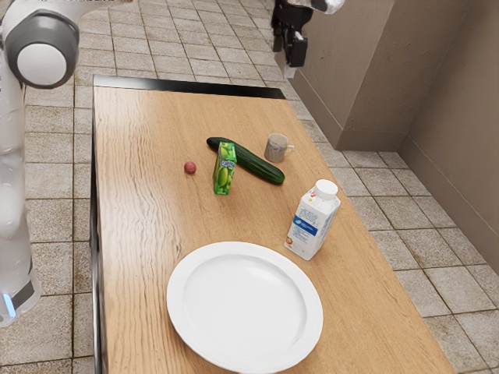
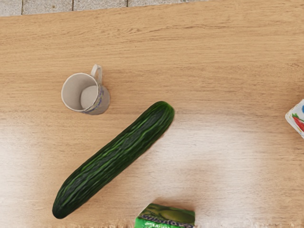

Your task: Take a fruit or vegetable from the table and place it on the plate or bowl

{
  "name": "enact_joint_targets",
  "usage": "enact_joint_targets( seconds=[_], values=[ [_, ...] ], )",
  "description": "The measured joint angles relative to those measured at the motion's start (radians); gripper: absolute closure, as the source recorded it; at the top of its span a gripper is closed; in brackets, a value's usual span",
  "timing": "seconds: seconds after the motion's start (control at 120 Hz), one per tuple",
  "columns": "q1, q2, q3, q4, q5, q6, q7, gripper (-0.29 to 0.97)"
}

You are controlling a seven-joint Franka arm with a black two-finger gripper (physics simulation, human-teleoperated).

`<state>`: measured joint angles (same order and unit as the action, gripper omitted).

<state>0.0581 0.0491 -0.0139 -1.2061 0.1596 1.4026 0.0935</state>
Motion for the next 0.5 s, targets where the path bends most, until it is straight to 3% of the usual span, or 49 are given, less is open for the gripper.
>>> enact_joint_targets(
  seconds=[0.2,0.383,0.5],
  values=[
    [-0.184,0.006,-0.004,-0.034,-0.002,-0.045,0.006,0.00],
    [-0.155,0.010,-0.003,-0.084,-0.003,-0.068,0.007,0.00],
    [-0.210,-0.293,0.034,-0.504,-0.031,-0.012,-0.010,0.00]
  ],
)
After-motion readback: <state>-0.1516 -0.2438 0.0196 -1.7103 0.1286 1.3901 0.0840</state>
